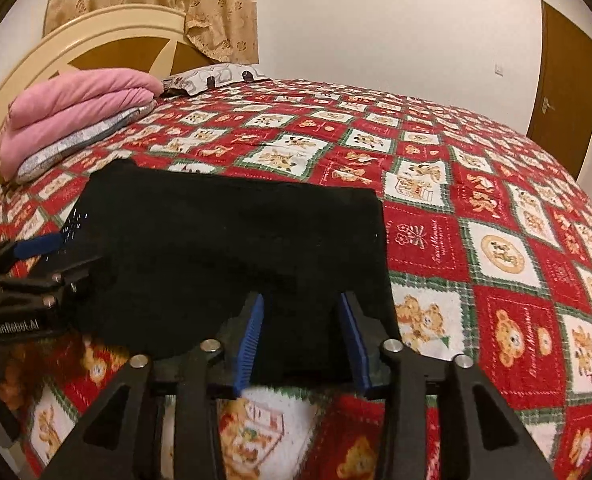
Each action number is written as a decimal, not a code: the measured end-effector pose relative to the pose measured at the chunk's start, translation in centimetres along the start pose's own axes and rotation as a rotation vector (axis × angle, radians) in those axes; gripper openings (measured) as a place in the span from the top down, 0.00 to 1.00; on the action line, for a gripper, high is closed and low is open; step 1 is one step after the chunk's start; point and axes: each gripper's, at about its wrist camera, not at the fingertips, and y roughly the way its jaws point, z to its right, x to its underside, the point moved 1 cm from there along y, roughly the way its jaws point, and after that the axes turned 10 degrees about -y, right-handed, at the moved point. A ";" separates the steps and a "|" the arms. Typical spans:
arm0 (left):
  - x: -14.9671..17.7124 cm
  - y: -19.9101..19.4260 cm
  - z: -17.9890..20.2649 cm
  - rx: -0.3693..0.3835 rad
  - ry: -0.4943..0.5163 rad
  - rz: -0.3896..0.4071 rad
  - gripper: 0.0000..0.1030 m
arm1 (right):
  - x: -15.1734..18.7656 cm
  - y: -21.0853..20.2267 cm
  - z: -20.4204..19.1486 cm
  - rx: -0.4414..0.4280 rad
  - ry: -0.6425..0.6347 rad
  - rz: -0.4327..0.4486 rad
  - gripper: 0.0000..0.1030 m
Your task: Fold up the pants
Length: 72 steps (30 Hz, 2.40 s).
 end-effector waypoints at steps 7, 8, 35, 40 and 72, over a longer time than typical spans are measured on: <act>0.5 -1.4 0.5 -0.035 0.004 -0.033 0.00 | 1.9 -2.2 -2.4 0.070 -0.078 -0.071 0.30; 0.6 -1.7 0.5 -0.041 0.010 -0.032 0.00 | 2.2 -2.7 -2.4 0.061 -0.058 -0.069 0.30; 5.2 -11.0 1.8 -0.087 0.089 0.124 0.00 | 8.6 -13.2 -0.7 -0.130 0.383 -0.013 0.29; 5.4 -12.8 1.8 -0.059 0.078 0.139 0.00 | 8.7 -16.7 -0.9 -0.073 0.352 0.068 0.29; 7.8 -15.8 0.7 -0.041 0.065 0.151 0.00 | 9.2 -21.3 -2.7 -0.047 0.296 0.159 0.27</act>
